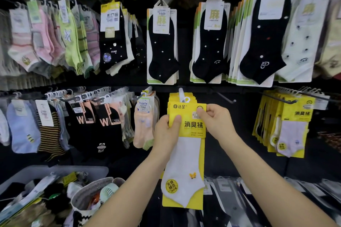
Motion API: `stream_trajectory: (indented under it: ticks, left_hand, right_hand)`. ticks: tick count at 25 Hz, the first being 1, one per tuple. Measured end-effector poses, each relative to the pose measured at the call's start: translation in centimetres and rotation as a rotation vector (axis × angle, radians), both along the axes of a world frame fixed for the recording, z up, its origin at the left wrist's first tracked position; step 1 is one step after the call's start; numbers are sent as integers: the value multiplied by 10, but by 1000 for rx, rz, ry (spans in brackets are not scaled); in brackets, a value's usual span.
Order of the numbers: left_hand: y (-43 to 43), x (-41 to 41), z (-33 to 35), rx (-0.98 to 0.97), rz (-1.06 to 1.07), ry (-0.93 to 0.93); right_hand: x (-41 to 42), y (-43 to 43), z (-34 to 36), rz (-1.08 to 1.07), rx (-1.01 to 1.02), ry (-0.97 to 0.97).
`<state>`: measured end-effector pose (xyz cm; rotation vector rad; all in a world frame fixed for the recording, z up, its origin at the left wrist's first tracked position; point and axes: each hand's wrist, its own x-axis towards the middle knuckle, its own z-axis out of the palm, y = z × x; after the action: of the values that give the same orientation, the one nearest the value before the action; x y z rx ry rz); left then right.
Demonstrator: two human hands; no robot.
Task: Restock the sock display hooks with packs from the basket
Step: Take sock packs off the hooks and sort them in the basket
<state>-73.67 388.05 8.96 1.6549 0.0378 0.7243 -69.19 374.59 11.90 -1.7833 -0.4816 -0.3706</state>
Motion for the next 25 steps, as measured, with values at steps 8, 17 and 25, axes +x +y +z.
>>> stream_trajectory:
  ticks: [8,17,25]
  left_hand:
    - [26,5,-25,177,191,75]
    - [11,26,-26,-25,-167,-42]
    - [16,34,1,-192,-210,60]
  right_hand:
    - [4,3,-16,-185,-266,-7]
    - [5,26,-46,202,49,197]
    - [19,25,-38,227,89,202]
